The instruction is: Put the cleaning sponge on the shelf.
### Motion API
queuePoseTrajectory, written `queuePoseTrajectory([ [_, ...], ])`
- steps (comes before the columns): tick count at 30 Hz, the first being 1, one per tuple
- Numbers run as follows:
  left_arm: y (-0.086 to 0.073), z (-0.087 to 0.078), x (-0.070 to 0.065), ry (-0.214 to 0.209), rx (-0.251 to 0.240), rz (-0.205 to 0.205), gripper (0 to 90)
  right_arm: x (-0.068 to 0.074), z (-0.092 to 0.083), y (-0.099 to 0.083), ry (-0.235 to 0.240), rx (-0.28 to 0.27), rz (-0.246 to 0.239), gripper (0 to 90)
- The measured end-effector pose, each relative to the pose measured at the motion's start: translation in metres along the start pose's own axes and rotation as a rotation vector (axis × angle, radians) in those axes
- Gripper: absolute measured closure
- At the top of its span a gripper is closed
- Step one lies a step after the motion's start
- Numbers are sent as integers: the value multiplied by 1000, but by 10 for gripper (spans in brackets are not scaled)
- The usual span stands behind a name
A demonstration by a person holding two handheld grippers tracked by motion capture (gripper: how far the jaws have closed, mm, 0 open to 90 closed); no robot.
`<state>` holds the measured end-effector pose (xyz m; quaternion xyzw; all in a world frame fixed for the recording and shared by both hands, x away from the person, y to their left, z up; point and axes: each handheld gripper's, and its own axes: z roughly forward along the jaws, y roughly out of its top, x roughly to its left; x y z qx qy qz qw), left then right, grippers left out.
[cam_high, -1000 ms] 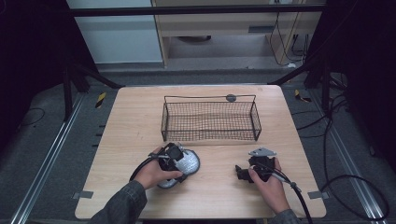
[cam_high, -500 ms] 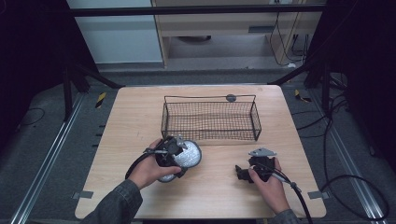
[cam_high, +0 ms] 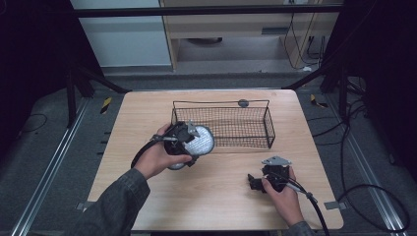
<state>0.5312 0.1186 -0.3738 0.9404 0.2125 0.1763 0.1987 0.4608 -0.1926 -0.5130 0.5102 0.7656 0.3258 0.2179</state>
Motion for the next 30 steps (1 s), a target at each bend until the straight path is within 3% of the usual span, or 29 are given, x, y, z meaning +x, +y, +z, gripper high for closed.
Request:
queuePoseTrajectory([
  [5, 14, 0, 18, 16, -12, 11, 58, 0, 0, 0, -2, -1, -6, 6],
  [13, 34, 6, 37, 26, -15, 51, 60, 0, 0, 0, -2, -1, -5, 6],
  [22, 43, 10, 52, 54, 9, 99, 63, -1, 1, 0, 2, -2, -11, 4],
  [30, 51, 9, 64, 84, 6, 117, 66, -1, 1, 1, 4, -1, -10, 3],
])
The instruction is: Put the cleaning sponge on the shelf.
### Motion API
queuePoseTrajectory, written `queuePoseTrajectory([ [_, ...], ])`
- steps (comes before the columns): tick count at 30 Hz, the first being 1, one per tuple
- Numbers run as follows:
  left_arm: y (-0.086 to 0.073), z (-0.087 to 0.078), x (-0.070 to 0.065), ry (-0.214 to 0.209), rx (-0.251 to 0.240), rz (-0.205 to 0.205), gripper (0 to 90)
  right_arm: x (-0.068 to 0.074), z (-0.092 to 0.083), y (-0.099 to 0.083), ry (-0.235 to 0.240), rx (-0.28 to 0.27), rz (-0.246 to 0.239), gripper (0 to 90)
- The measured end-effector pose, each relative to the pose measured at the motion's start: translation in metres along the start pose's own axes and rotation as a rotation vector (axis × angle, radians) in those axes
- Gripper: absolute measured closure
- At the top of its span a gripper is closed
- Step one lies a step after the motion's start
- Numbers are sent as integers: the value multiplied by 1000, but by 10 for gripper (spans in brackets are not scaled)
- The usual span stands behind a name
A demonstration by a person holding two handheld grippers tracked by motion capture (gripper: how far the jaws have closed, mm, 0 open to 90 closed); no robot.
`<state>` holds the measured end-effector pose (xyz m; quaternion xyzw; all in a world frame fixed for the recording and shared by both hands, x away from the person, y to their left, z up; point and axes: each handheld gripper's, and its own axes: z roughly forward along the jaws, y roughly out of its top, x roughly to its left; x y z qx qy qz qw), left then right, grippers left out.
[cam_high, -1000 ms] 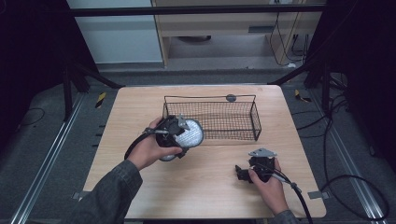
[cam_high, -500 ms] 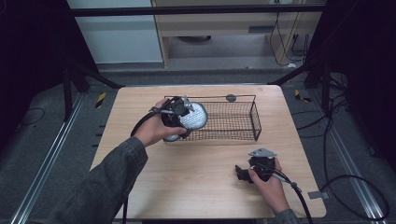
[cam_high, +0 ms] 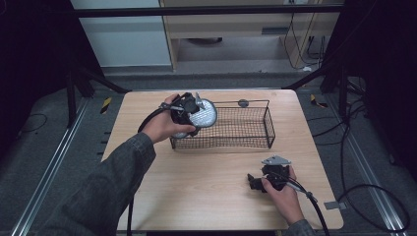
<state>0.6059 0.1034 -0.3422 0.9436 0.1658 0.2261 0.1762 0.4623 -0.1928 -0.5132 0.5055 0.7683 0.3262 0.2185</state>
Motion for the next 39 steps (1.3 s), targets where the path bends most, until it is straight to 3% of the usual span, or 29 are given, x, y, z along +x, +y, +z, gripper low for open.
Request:
queuePoseTrajectory([
  [8, 10, 0, 9, 53, 6, 35, 66, 0, 0, 0, 1, -1, 4, 4],
  [12, 13, -1, 12, 69, -11, 36, 66, 0, 0, 0, -2, -4, -4, 4],
  [16, 17, 2, 14, 92, 20, 38, 66, 0, 0, 0, -2, -1, -6, 7],
  [21, 20, 5, 13, 110, 24, 33, 68, 0, 0, -1, -7, -5, -15, 7],
  [28, 26, 15, 10, 100, 36, 59, 71, 0, -1, -1, -5, -4, -17, 7],
  [39, 22, 28, 15, 110, 61, 70, 73, 0, -1, -1, -4, -5, -14, 7],
])
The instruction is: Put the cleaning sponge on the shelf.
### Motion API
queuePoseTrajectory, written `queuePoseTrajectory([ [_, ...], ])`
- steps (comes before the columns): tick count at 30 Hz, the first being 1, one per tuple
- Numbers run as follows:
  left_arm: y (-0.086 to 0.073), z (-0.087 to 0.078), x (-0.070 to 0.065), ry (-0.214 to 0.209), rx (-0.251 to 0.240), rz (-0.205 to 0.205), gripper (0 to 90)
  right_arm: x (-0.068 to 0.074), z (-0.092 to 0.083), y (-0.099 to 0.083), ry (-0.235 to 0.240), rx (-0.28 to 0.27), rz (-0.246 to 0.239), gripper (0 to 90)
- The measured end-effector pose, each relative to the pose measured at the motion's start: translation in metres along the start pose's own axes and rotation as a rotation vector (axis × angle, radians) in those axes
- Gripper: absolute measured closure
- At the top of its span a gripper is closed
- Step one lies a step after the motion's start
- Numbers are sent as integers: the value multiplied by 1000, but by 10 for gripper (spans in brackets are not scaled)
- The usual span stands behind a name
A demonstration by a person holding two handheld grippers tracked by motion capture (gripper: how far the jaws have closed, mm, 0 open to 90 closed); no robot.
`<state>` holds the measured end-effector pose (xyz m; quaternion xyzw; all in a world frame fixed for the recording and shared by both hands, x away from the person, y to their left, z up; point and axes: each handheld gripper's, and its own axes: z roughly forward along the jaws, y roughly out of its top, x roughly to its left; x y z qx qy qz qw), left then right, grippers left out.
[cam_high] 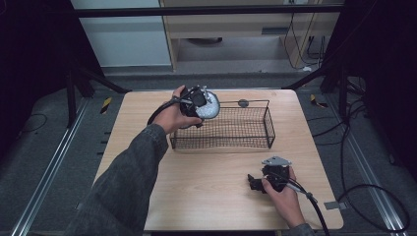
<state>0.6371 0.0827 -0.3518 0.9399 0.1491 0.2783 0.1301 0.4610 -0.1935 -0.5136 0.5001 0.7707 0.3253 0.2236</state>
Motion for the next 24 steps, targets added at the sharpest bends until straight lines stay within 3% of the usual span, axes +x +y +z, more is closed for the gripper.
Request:
queuePoseTrajectory([
  [9, 2, 7, -6, -25, -27, 21, 73, 0, 0, 0, 0, 0, -1, 7],
  [24, 0, 22, -12, -37, -4, 25, 71, 0, 0, 0, 0, 0, -1, 7],
])
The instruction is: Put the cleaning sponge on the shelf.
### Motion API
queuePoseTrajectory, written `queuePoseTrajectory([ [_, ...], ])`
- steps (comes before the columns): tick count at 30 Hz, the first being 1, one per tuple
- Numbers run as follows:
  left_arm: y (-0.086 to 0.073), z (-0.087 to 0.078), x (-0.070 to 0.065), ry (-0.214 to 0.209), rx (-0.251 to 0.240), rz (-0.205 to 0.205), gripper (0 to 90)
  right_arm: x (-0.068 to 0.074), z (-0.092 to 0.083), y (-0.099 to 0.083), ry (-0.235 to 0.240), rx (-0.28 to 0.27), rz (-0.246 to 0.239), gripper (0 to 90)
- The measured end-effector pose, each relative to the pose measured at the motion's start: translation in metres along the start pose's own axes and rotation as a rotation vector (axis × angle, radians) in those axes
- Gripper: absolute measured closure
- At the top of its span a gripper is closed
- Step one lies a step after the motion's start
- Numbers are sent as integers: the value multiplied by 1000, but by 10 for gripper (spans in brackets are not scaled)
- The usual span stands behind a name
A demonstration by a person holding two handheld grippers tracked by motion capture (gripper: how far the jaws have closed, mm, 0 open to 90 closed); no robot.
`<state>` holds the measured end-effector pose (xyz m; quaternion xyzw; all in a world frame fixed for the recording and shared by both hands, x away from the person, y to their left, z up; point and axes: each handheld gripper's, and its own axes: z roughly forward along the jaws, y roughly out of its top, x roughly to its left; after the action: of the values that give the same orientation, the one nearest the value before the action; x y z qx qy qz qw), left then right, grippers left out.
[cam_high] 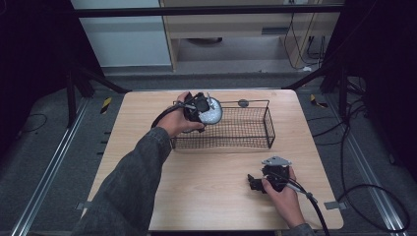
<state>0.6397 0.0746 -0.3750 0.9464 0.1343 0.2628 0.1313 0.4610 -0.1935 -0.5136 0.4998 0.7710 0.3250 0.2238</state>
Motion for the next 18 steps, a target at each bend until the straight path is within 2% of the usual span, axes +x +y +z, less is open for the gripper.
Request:
queuePoseTrajectory([
  [18, -6, 7, -3, -6, -4, -4, 65, 0, 0, 0, 0, 0, 0, 7],
])
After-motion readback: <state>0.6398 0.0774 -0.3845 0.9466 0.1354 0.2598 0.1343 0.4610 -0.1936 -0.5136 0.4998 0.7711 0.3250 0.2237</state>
